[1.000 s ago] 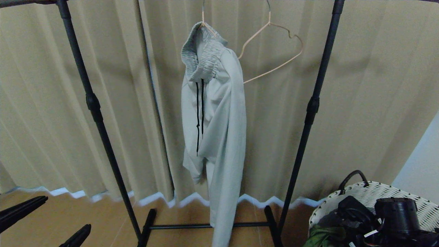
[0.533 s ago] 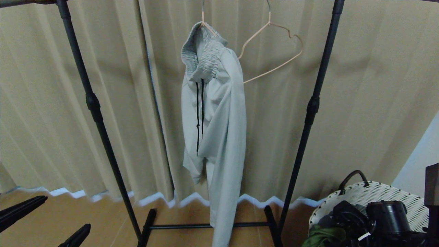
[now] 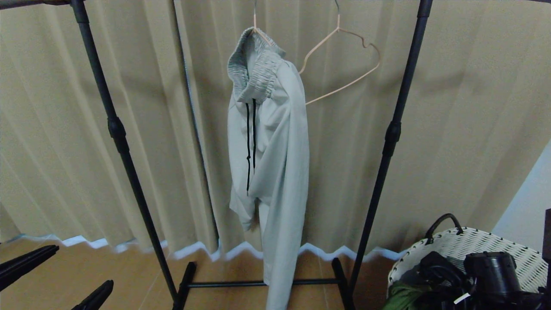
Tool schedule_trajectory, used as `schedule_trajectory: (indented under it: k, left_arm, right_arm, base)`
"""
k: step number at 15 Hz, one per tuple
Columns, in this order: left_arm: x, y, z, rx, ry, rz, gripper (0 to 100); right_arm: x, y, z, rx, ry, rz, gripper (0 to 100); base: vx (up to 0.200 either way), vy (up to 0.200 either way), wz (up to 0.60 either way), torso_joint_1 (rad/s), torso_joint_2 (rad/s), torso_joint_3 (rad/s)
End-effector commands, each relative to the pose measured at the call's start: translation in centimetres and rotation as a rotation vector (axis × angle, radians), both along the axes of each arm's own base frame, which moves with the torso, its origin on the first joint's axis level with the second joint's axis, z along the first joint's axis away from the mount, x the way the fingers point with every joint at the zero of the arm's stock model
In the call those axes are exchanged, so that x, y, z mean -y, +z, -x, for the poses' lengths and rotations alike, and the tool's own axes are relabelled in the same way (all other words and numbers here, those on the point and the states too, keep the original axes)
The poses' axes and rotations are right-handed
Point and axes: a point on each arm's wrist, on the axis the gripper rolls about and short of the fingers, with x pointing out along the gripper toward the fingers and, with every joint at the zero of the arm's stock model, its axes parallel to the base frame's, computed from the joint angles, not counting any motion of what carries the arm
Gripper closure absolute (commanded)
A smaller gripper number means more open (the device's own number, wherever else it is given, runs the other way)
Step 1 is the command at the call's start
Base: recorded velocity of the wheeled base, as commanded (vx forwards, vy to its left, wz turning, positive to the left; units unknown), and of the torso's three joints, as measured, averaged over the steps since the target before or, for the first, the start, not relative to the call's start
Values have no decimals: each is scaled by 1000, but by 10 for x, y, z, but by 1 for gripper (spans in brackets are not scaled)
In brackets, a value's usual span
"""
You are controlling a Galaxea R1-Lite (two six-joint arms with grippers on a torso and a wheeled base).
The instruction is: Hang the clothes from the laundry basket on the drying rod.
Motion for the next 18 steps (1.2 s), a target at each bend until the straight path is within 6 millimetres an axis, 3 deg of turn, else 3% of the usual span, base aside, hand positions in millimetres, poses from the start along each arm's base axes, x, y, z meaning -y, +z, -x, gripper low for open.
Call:
schedule_trajectory:
  k: [1,6,9,12,14,18]
  left_arm:
    - [0,0,0,0,0,0,0]
    - [0,0,0,0,0,-2,0]
    - [0,0,0,2,-2,-1,0]
    - [0,0,0,2,-2,-3,0]
    - [0,0,0,3,-7,-4,0]
    - [5,-2,2,-3,-84,-5,0]
  right_arm:
    - [-1,24,4,109,7,-30,100]
    - [0,72,18,315,15,-56,100]
    - [1,112,24,374,16,-63,100]
    - [2,163,47,349,71,-115,100]
    - [3,182,56,361,73,-117,100]
    - [-3,198,63,430,123,-135,100]
  base:
    - [0,0,0,0,0,0]
    - [0,0,0,0,0,0]
    - [0,0,0,0,0,0]
    - [0,0,0,0,0,0]
    - [0,0,0,0,0,0]
    - [0,0,0,0,0,0]
